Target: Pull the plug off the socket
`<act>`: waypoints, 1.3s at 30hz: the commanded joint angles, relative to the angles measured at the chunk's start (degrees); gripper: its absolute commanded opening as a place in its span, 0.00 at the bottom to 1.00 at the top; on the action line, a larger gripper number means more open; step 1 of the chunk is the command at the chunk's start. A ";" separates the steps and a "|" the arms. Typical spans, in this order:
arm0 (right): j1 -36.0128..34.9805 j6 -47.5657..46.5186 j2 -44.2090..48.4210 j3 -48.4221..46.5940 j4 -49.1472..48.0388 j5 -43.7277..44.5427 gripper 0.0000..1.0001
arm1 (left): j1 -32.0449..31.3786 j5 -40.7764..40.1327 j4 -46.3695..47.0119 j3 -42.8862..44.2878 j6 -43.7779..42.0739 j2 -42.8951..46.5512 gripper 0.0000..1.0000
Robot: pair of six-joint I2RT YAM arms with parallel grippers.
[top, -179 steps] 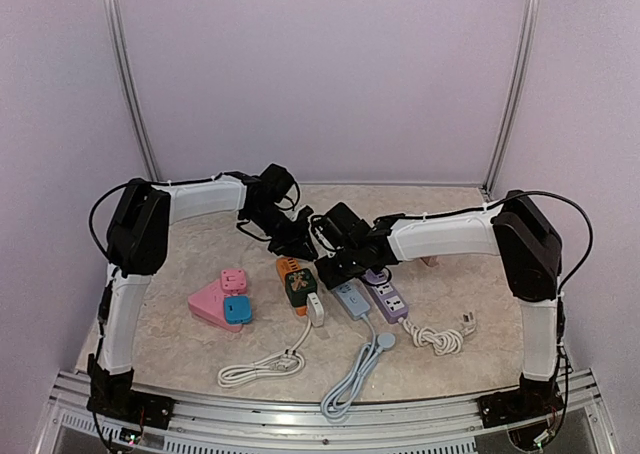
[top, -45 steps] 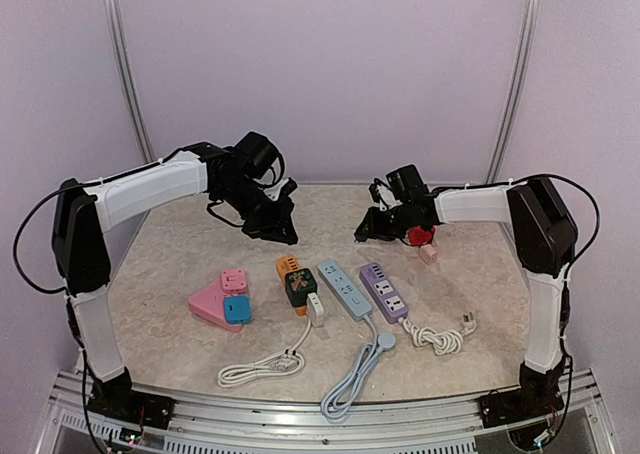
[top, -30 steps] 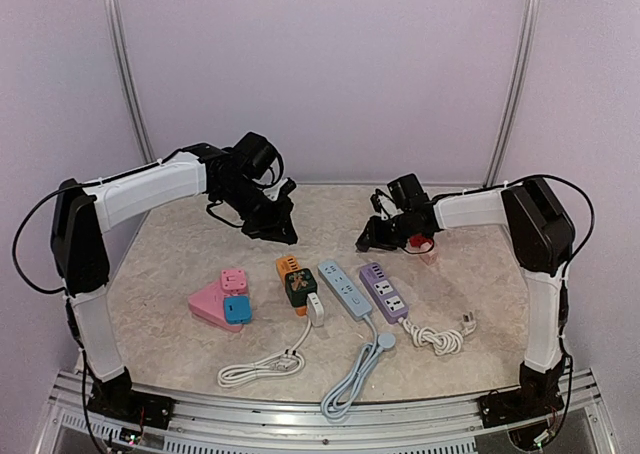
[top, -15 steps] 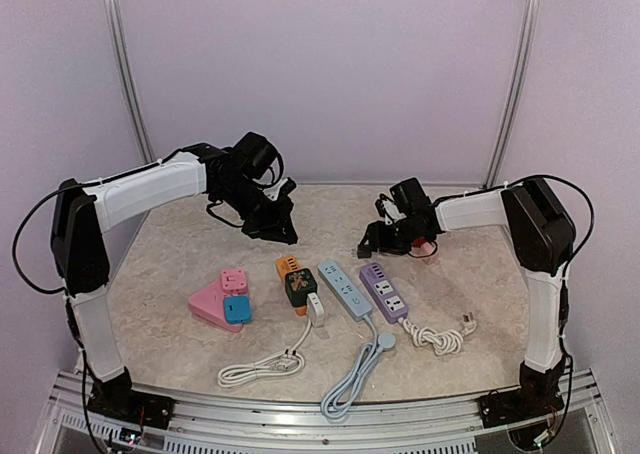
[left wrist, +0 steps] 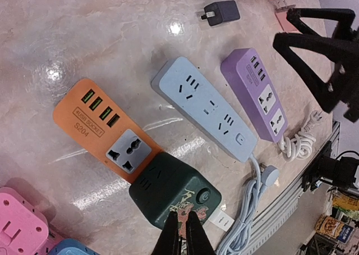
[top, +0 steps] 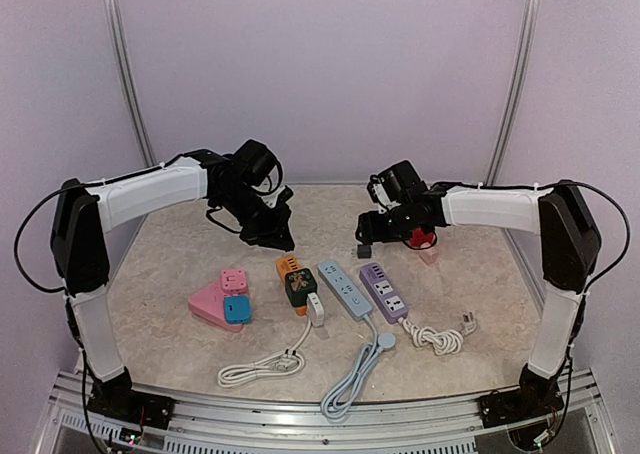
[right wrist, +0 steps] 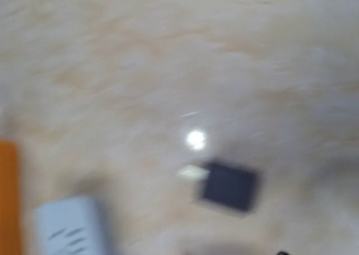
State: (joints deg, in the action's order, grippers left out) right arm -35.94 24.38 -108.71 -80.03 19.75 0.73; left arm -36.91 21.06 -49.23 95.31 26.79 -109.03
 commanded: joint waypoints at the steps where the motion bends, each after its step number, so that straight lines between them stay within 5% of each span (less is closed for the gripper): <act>1: -6.98 0.13 3.27 0.35 5.30 4.57 0.69 | 1.48 -0.38 1.12 -2.39 1.15 1.04 0.06; 9: -18.23 4.23 5.78 1.90 8.93 6.37 0.67 | 3.53 -0.41 1.03 -1.79 0.69 0.55 0.06; 25: -28.35 7.66 1.69 1.03 11.19 4.56 0.62 | 4.03 -0.43 0.53 -1.14 -0.20 -0.13 0.06; 32: -28.48 7.26 -2.22 0.11 10.17 4.55 0.48 | 4.01 -0.09 0.89 -1.67 0.17 0.27 0.06; 39: -26.11 5.60 -4.98 -3.45 11.02 8.68 0.16 | 4.03 -0.12 1.94 -3.21 1.10 1.06 0.06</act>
State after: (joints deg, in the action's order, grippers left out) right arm -63.77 30.72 -112.25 -80.53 29.85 5.98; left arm -33.12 20.95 -48.64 93.23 27.05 -109.03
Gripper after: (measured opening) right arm 0.233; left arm 0.057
